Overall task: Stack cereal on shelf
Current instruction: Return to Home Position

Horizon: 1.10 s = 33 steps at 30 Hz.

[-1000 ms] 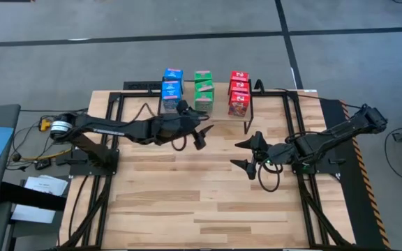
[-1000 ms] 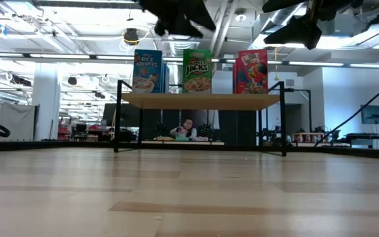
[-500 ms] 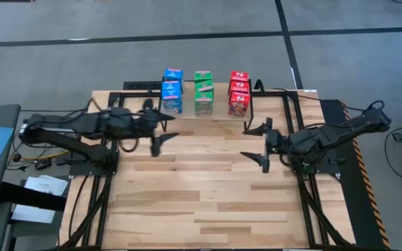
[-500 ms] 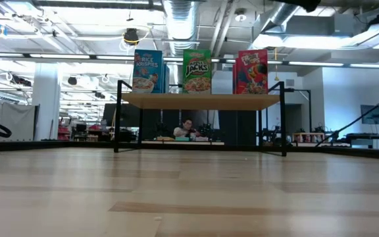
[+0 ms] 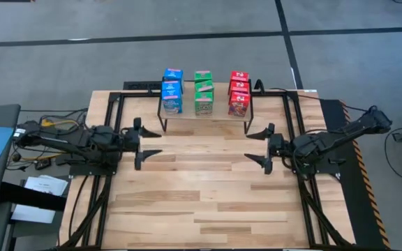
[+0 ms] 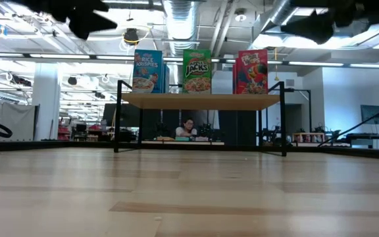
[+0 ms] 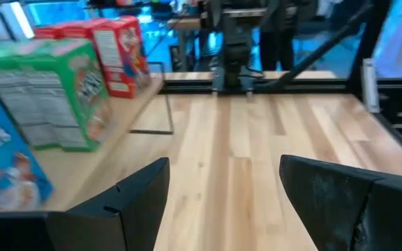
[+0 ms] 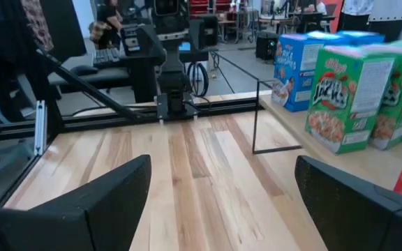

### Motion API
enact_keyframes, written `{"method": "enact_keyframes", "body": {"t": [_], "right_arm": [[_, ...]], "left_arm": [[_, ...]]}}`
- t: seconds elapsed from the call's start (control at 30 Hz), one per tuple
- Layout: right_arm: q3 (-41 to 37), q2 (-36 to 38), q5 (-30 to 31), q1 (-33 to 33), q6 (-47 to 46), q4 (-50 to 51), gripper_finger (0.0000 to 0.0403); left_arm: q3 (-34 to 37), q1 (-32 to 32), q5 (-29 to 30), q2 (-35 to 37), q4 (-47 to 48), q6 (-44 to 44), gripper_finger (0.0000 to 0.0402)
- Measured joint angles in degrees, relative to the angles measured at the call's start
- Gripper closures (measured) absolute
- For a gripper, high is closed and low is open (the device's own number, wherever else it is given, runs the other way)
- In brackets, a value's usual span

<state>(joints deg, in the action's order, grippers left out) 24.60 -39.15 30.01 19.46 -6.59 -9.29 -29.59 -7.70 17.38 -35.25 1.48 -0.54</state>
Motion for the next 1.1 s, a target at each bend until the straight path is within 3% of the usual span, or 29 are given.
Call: {"method": "enact_keyframes", "body": {"t": [0.3,0.57,0.83,1.1], "right_arm": [[-10.2,0.2,-0.1,0.0,-0.8,-12.5,0.0023],[-17.9,0.2,-0.1,0.0,-3.5,-22.7,0.0023],[-23.6,0.2,-0.1,-0.1,-3.5,-32.4,0.0023],[-24.1,0.2,0.0,-0.1,-3.4,-33.2,0.0023]], "left_arm": [[12.9,0.0,-3.2,6.9,-5.4,4.2,0.0139],[18.5,0.0,-2.8,11.3,-6.2,4.9,0.0138],[22.5,0.0,2.5,14.8,-5.9,4.3,0.0138],[27.5,0.0,2.8,17.0,-8.0,6.8,0.0139]]}}
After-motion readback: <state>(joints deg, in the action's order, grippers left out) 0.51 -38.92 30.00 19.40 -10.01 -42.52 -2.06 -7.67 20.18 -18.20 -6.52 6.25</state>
